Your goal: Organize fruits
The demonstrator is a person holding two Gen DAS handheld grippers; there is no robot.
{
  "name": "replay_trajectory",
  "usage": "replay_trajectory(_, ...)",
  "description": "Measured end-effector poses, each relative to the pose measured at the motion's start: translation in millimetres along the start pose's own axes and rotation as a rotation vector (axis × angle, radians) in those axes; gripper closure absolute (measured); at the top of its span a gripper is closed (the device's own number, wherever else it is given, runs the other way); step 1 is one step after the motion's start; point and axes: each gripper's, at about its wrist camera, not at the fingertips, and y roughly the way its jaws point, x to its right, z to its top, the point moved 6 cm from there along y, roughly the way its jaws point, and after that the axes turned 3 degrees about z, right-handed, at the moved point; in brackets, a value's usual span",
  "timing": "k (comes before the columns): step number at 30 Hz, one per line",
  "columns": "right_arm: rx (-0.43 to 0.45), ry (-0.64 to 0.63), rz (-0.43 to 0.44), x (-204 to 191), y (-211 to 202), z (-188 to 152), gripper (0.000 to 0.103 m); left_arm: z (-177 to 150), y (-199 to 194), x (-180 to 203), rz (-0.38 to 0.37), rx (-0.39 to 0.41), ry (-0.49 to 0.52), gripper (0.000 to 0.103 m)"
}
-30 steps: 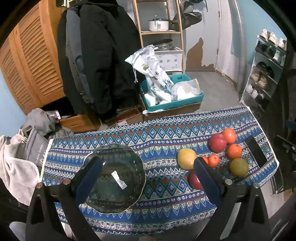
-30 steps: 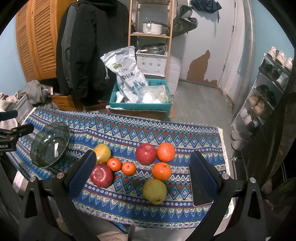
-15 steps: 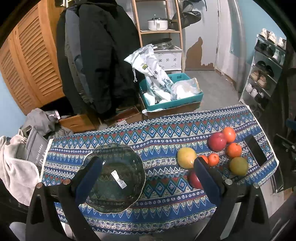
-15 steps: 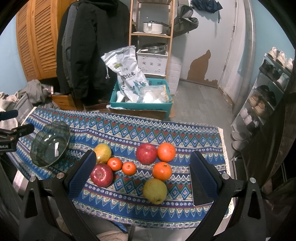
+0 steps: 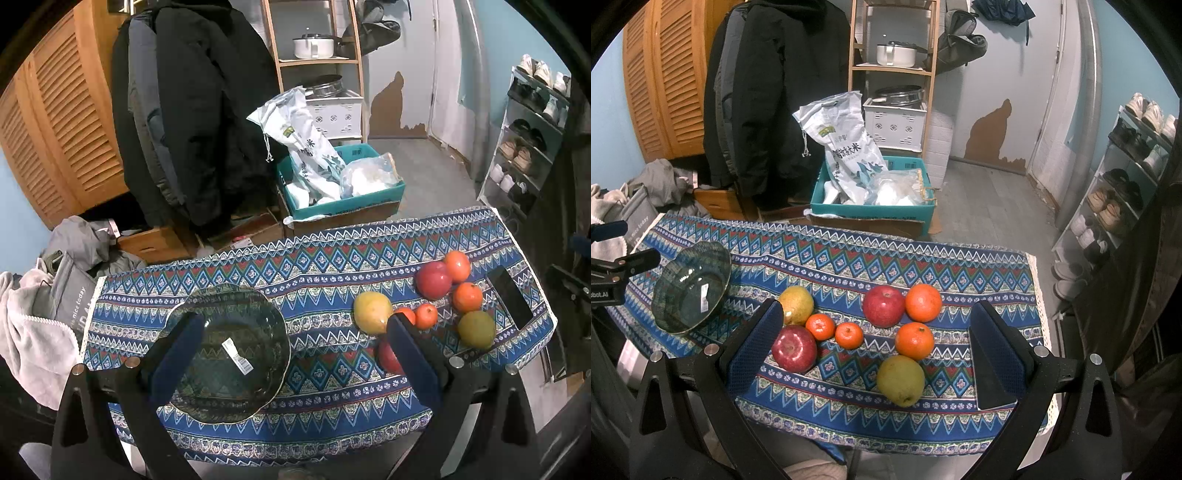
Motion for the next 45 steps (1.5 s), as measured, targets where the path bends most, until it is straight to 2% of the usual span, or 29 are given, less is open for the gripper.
replay_trajectory(34,-0.002,-0.001,-0.001,5,0,0,0.003,-2,7,-5,0.005,-0.014,0.015,0.003)
replay_trajectory(38,-0.01,0.002,-0.005,-2,1,-4,0.003,-3,10,-2,0.011,-0.014,0.027,0.003)
replay_trajectory(45,-0.051,-0.002,-0.022,9,15,-9,0.003,-1,17,4,-0.001,-0.027,0.034,0.003)
